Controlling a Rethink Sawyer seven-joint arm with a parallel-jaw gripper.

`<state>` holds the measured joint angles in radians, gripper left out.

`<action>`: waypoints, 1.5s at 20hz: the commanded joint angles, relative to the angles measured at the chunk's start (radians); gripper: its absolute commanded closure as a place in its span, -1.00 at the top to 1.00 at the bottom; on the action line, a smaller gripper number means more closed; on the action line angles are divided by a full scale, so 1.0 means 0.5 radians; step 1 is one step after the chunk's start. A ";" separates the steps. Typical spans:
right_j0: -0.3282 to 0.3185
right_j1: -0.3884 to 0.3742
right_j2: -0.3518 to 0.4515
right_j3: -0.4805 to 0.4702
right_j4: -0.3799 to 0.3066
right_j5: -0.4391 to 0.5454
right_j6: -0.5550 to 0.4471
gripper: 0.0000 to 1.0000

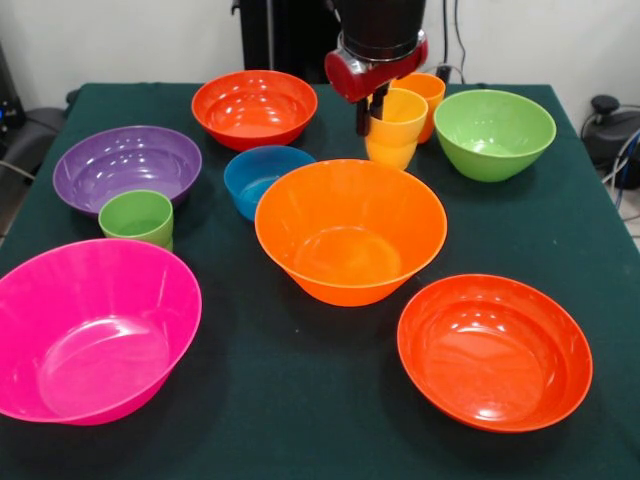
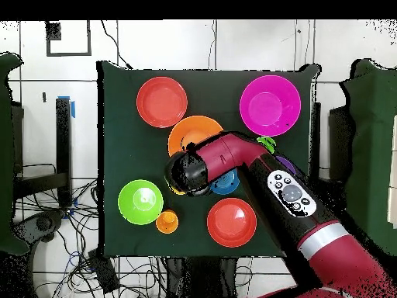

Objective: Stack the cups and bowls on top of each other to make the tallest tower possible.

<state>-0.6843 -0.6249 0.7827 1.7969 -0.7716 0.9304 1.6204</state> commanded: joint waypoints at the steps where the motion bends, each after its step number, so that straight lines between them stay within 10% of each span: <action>1: 0.080 -0.058 0.058 -0.145 0.057 0.289 -0.497 -1.00; 30: 0.152 -0.056 0.211 -0.605 0.168 0.684 -0.665 -1.00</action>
<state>-0.6540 -0.6909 0.8520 1.6188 -0.6718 1.1869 1.6204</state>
